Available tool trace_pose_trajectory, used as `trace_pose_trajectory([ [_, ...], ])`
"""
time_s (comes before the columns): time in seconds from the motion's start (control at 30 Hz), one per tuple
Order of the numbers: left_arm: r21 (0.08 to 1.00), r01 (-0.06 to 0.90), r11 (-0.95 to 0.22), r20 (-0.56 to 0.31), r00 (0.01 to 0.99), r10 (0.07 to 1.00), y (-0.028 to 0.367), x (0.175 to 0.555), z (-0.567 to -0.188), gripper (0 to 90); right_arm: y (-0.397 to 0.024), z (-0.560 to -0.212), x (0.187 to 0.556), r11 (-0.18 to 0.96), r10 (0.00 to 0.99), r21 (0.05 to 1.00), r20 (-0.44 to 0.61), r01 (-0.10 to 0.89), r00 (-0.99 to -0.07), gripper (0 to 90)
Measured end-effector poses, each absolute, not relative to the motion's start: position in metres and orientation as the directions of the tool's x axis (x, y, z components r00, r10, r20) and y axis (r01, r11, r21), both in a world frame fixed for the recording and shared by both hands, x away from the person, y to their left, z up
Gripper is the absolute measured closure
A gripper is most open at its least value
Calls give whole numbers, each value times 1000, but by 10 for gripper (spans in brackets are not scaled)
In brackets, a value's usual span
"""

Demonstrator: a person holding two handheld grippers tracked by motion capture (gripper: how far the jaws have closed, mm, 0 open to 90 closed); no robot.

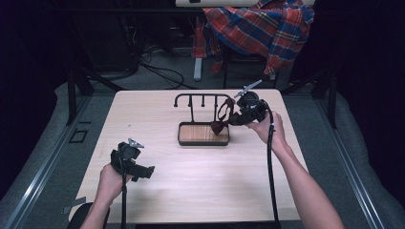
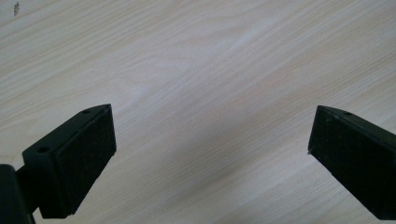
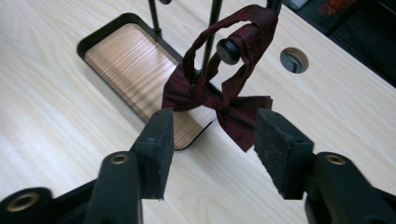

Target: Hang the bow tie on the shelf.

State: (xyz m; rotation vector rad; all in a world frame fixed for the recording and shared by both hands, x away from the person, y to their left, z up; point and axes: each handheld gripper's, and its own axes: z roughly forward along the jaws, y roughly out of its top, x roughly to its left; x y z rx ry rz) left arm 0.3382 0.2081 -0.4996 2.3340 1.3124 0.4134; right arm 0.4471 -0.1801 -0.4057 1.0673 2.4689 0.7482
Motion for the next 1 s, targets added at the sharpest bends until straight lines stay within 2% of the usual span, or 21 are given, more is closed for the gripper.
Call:
trace_pose_trajectory([
  [0.17, 502, 732, -461, 47, 509, 860, 208, 338, -500, 10, -184, -400, 435, 583, 742, 579, -94, 570, -663, 330],
  [0.47, 502, 733, -459, 46, 507, 861, 208, 339, -500, 10, -188, -398, 413, 594, 722, 581, -79, 557, -687, 190],
  [0.57, 501, 733, -460, 47, 508, 860, 208, 339, -500, 10, -191, -401, 405, 592, 719, 572, -58, 568, -692, 157],
  [1.0, 503, 736, -453, 46, 501, 864, 209, 338, -500, 10, -209, -423, 379, 595, 720, 544, -34, 592, -693, 114],
])
